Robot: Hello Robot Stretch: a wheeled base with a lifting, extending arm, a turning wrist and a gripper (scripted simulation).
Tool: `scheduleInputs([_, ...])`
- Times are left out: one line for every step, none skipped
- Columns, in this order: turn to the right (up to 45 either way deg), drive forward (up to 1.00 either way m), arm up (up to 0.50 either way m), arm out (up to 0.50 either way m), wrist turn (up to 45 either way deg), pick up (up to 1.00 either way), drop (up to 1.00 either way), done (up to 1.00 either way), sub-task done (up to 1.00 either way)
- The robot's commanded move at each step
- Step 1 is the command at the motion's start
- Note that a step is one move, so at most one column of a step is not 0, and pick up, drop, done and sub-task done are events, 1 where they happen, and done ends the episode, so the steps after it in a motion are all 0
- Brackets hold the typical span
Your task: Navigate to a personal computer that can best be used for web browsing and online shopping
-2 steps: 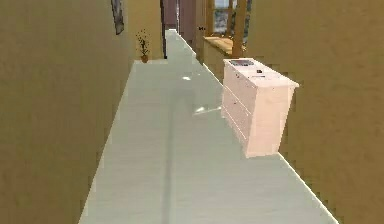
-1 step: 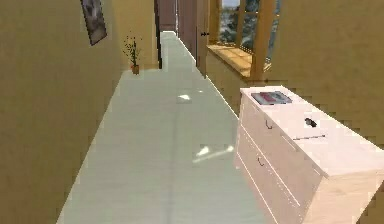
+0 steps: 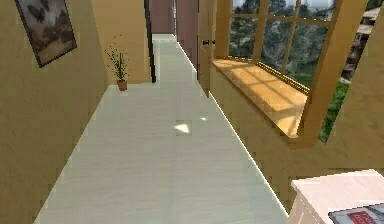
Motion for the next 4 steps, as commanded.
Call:
scheduleInputs([-3.0,0.00,0.00,0.00,0.0,0.00,0.00,0.00,0.00])
scheduleInputs([-18.0,0.00,0.00,0.00,0.0,0.00,0.00,0.00,0.00])
scheduleInputs([0.0,0.75,0.00,0.00,0.0,0.00,0.00,0.00,0.00])
scheduleInputs([18.0,0.00,0.00,0.00,0.0,0.00,0.00,0.00,0.00])
